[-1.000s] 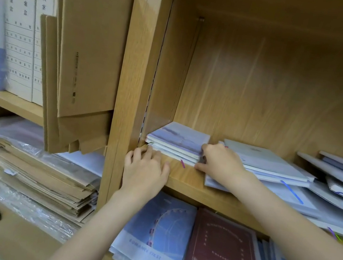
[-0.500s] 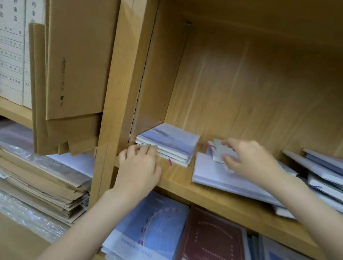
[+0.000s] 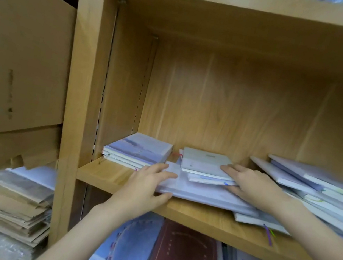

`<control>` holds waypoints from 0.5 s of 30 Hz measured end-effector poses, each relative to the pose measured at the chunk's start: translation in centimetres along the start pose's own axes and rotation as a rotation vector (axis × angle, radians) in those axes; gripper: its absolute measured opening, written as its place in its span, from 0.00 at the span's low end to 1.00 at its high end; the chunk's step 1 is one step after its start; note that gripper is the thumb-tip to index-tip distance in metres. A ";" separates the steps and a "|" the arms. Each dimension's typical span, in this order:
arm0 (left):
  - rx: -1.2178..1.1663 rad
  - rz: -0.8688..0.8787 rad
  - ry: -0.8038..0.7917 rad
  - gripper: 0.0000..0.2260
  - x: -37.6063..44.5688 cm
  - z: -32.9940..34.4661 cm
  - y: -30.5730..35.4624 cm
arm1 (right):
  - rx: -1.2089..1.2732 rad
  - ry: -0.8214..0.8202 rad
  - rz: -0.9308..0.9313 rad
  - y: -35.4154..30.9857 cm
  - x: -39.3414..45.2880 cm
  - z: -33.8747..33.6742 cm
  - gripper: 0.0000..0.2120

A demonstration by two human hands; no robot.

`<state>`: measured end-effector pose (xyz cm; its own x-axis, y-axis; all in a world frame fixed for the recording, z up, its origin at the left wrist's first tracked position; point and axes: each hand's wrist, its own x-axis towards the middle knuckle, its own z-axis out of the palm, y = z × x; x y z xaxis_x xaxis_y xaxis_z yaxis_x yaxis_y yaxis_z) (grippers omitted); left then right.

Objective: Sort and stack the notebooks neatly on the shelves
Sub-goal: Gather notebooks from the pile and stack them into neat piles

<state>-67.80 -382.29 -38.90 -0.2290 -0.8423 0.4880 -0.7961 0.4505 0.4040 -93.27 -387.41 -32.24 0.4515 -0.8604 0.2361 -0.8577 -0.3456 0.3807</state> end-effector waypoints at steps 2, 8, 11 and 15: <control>0.029 0.015 0.014 0.18 -0.2 0.0 0.2 | -0.013 0.065 0.002 0.2 0.1 0.0 0.23; -0.219 -0.134 0.068 0.18 0.2 -0.3 0.8 | -0.052 0.251 -0.007 -0.2 -1.0 -0.7 0.17; -0.520 -0.254 0.083 0.11 0.7 -0.8 2.2 | -0.043 0.291 0.000 -0.6 -2.5 -1.7 0.16; -1.003 -0.483 0.096 0.07 0.0 -1.3 3.9 | 0.106 0.211 -0.037 -1.2 -3.5 -2.2 0.20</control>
<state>-70.21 -380.18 -36.30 0.0607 -0.9866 0.1514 0.0324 0.1535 0.9876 -93.33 -383.19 -31.58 0.5147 -0.7533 0.4094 -0.8558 -0.4221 0.2992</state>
